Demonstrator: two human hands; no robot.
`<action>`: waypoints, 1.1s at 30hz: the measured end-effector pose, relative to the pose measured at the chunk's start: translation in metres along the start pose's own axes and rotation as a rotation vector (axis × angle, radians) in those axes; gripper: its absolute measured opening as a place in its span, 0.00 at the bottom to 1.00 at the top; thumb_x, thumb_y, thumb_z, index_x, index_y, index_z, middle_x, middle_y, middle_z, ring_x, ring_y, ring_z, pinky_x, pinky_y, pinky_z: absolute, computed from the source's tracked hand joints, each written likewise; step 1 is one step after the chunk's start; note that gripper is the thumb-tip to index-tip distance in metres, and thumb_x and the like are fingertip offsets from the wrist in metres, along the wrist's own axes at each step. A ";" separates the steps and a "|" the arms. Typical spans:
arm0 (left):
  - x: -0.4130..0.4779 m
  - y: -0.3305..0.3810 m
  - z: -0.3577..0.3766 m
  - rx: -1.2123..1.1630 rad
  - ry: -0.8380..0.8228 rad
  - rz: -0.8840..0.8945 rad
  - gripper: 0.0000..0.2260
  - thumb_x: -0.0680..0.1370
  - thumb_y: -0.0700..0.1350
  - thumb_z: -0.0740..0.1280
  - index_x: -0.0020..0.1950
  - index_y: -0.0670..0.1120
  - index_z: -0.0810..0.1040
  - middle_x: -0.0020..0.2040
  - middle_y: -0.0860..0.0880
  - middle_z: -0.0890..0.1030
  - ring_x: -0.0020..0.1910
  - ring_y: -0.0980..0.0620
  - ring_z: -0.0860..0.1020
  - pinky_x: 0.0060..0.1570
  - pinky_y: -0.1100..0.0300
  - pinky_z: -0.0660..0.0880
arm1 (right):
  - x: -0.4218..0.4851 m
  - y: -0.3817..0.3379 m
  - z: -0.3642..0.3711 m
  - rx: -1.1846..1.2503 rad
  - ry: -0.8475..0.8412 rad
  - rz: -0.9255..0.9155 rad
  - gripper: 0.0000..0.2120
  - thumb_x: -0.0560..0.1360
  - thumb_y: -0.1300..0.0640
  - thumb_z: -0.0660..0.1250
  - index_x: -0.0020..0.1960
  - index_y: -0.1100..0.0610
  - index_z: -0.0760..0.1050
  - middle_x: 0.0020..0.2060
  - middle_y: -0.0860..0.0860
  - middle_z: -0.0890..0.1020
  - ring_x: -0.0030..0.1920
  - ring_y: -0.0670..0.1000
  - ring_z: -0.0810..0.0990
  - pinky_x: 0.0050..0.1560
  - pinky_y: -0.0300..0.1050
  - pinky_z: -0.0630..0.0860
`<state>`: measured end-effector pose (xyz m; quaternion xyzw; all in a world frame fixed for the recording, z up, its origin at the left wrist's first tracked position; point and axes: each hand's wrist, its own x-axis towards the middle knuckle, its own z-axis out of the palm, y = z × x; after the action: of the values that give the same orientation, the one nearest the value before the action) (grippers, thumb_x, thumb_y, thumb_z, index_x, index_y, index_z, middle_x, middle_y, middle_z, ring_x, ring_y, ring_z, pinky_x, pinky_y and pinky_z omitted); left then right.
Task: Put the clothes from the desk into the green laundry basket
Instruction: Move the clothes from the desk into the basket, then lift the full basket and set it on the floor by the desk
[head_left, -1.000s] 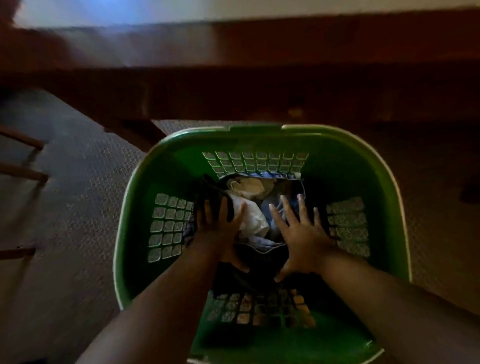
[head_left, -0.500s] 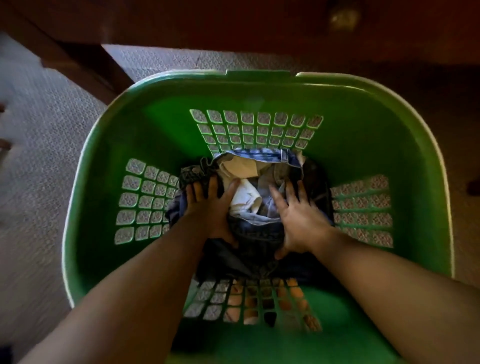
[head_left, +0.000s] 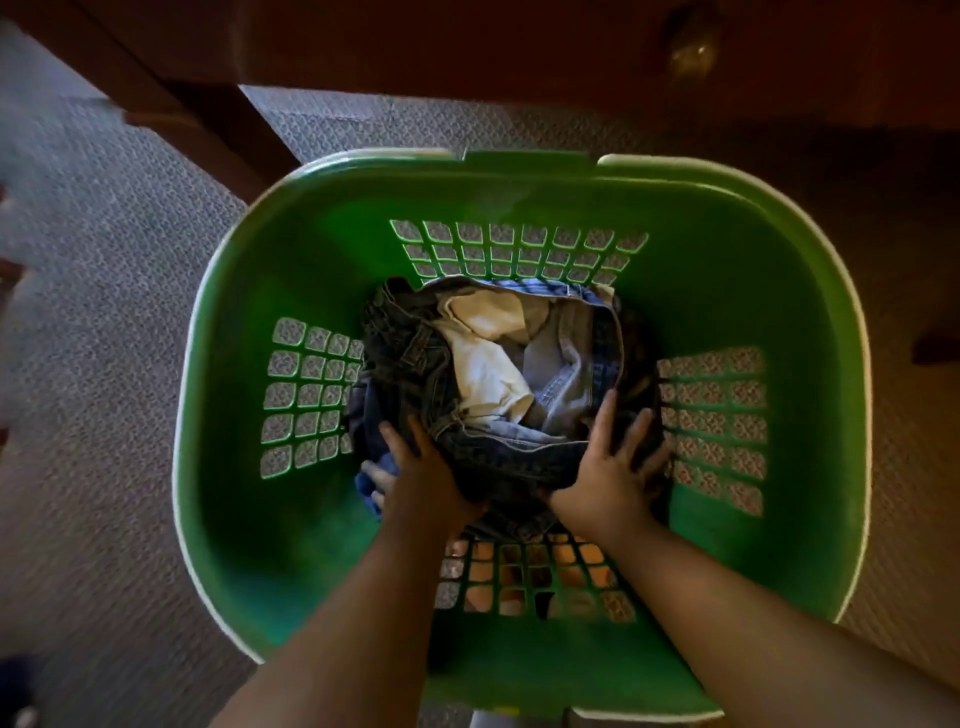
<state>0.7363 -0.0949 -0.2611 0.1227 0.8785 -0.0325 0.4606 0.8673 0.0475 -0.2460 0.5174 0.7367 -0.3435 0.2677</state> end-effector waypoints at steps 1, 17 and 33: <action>0.019 -0.006 0.001 0.035 -0.033 0.003 0.71 0.61 0.70 0.78 0.82 0.50 0.29 0.82 0.43 0.31 0.80 0.27 0.41 0.74 0.29 0.53 | 0.006 0.000 0.002 0.008 -0.026 -0.005 0.63 0.70 0.49 0.75 0.75 0.42 0.22 0.77 0.57 0.27 0.75 0.73 0.29 0.74 0.71 0.46; -0.012 -0.021 -0.050 -0.153 -0.002 0.158 0.48 0.68 0.58 0.74 0.83 0.55 0.53 0.79 0.40 0.64 0.74 0.33 0.68 0.70 0.39 0.70 | -0.021 -0.003 -0.058 0.116 -0.127 -0.078 0.56 0.71 0.51 0.76 0.79 0.35 0.36 0.80 0.52 0.32 0.80 0.64 0.41 0.74 0.59 0.60; -0.127 -0.044 -0.188 -0.344 0.621 0.126 0.37 0.76 0.50 0.74 0.80 0.45 0.60 0.77 0.40 0.63 0.75 0.37 0.64 0.70 0.35 0.66 | -0.121 0.022 -0.156 0.530 0.363 0.101 0.41 0.78 0.44 0.69 0.81 0.43 0.46 0.79 0.57 0.60 0.74 0.65 0.66 0.69 0.71 0.67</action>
<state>0.6443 -0.1291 -0.0522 0.1012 0.9598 0.1832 0.1868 0.9211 0.1050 -0.0635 0.6578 0.6307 -0.4117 0.0046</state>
